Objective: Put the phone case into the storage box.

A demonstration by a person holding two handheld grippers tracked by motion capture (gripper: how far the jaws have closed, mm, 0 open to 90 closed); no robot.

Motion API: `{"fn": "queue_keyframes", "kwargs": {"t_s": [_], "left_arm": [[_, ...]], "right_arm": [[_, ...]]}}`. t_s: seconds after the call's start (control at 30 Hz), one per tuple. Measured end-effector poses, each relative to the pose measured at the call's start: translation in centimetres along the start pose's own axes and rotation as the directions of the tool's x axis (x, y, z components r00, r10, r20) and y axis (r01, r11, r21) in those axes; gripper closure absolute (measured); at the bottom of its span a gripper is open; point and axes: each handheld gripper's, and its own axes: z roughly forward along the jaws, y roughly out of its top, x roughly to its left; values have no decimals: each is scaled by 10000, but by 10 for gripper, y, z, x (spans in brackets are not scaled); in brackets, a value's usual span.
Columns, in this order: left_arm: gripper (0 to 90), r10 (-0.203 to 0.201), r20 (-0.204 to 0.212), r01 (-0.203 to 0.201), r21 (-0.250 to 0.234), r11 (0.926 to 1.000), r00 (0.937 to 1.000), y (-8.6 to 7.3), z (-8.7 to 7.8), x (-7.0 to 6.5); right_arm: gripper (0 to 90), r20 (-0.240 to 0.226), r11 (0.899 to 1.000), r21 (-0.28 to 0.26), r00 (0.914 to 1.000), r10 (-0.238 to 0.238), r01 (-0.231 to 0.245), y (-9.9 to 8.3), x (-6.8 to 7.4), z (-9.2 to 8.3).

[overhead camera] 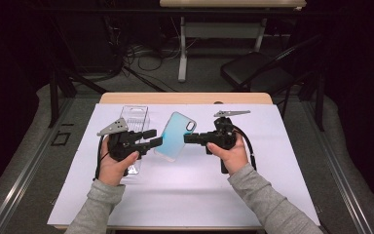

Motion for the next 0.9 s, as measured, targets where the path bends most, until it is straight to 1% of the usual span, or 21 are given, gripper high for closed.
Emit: {"fn": "queue_keyframes", "kwargs": {"t_s": [0.1, 0.2, 0.27, 0.37, 0.47, 0.53, 0.6, 0.63, 0.77, 0.8, 0.9], "left_arm": [[488, 59, -175, -58, 91, 9999, 9998, 1, 0, 0], [466, 35, -305, -30, 166, 9999, 9995, 1, 1, -1], [457, 56, -494, -44, 231, 9997, 9988, 1, 1, -2], [441, 58, -669, -39, 284, 9996, 9977, 2, 2, -2], [428, 70, -905, -40, 336, 9994, 9959, 3, 2, -3], [412, 156, -1111, -110, 421, 9991, 9937, 4, 3, -3], [410, 171, -1156, -125, 398, 9991, 9931, 6, 4, -4], [407, 162, -1213, -114, 400, 9991, 9925, 8, 4, -4], [398, 202, -1405, -168, 256, 9995, 9899, 13, 7, -5], [394, 291, -1450, -255, 263, 9993, 9890, 14, 7, -5], [392, 281, -1422, -249, 246, 9994, 9894, 19, 10, -5]], "right_arm": [[816, 120, 10000, 8, 9999, -50, 50, 0, 0, -1], [816, 322, 9999, 9, 9994, -151, 151, 0, 0, -1], [816, 440, 9997, 29, 9988, -225, 224, 0, 0, -1], [816, 540, 9996, 70, 9981, -295, 291, 0, 0, 0], [816, 647, 9993, 82, 9972, -374, 369, 0, 1, -1], [816, 747, 9992, 90, 9964, -406, 400, 0, 1, -2], [816, 801, 9991, 82, 9959, -421, 415, 0, 1, -3], [816, 808, 9994, 83, 9962, -338, 332, 1, 1, -3], [816, 944, 9994, 101, 9950, -327, 319, 1, 1, -5], [816, 996, 9993, 103, 9944, -363, 354, 2, 0, -5], [816, 1143, 9995, 127, 9930, -313, 300, 2, 0, -6]]}}
